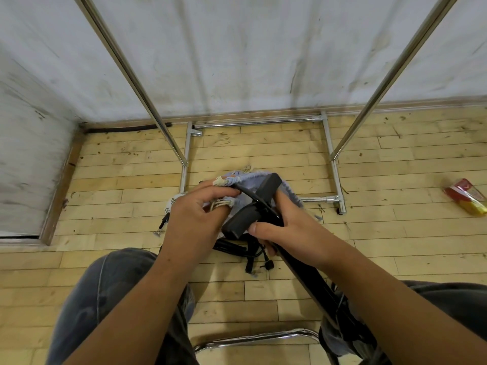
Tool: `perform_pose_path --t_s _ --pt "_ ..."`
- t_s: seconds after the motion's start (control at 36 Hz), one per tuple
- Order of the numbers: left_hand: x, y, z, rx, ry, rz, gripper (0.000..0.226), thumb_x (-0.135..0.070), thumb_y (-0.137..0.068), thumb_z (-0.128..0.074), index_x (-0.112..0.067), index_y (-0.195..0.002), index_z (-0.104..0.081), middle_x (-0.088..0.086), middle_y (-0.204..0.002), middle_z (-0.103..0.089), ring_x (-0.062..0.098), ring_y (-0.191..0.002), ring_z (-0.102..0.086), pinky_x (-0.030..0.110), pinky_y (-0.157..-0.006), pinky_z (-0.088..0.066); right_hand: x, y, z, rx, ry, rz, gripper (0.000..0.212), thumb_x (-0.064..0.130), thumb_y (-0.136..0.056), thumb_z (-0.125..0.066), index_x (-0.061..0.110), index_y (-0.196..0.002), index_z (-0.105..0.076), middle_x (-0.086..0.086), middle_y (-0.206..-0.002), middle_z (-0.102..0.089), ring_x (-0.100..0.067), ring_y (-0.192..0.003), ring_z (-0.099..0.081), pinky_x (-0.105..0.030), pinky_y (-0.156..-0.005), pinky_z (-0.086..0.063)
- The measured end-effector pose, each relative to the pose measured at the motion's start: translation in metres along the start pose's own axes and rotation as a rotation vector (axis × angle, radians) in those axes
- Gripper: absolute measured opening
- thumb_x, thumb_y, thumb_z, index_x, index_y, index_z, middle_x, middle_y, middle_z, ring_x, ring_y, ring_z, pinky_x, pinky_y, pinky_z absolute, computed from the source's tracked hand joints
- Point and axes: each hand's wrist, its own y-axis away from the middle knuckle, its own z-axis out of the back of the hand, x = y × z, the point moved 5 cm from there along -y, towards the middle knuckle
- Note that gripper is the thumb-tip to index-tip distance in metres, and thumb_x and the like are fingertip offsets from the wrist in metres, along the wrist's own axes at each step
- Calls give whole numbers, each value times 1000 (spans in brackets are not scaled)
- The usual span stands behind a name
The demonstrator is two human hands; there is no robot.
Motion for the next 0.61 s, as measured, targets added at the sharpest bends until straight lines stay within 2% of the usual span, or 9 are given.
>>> perform_pose_path --t_s 0.06,0.17,0.25,0.33,0.39,0.47,0.56,0.61 --pt "-5 1 1 -10 2 -21 50 8 -88 -67 -41 -93 -74 -20 -108 -71 -3 -106 -66 9 -85 -50 0 1 0 27 -2 -19 58 31 -98 -67 41 -146 -36 8 -79 -67 -22 -68 -62 -37 -70 -56" --pt "-7 1 1 -1 17 -15 48 8 -88 -66 -39 -92 -74 -19 -107 -71 -6 -104 -66 5 -83 -47 3 6 -3 127 -77 -71 54 24 -100 -63 43 -145 -40 -7 -74 -62 -26 -66 -58 -38 -66 -53" --pt "-10 1 1 9 34 -22 50 11 -87 -65 -38 -92 -74 -19 -109 -72 -7 -105 -66 5 -86 -46 4 7 -7 218 -173 -110 39 26 -96 -61 31 -133 -51 -12 -73 -61 -27 -63 -53 -38 -61 -48" --pt "-12 2 1 22 81 -25 53 15 -86 -63 -36 -93 -75 -19 -111 -72 -7 -107 -66 5 -87 -47 3 7 -8 263 -229 -142 35 32 -85 -63 18 -116 -55 -14 -72 -61 -28 -59 -52 -37 -63 -45" --pt "-12 2 1 29 76 -30 52 15 -86 -63 -35 -94 -76 -19 -115 -72 -8 -110 -65 6 -91 -47 2 7 -10 287 -250 -145 34 34 -84 -64 19 -113 -55 -16 -74 -61 -28 -60 -51 -37 -62 -43" --pt "-10 1 2 27 60 -35 49 14 -85 -64 -33 -96 -76 -19 -119 -71 -5 -116 -64 10 -96 -48 -1 6 -11 298 -262 -154 33 30 -89 -61 23 -121 -54 -18 -76 -60 -30 -64 -50 -39 -62 -42" --pt "-12 1 1 28 74 -35 49 14 -86 -64 -32 -96 -77 -20 -120 -71 -5 -117 -64 10 -96 -48 -4 4 -11 294 -249 -152 49 30 -92 -62 35 -138 -47 -19 -79 -63 -34 -67 -51 -42 -64 -44" --pt "-14 1 1 22 85 -36 51 15 -85 -64 -33 -95 -77 -21 -119 -71 -5 -116 -64 9 -95 -47 -3 4 -9 281 -251 -141 56 31 -92 -63 44 -142 -43 -18 -82 -64 -35 -68 -52 -41 -63 -45"
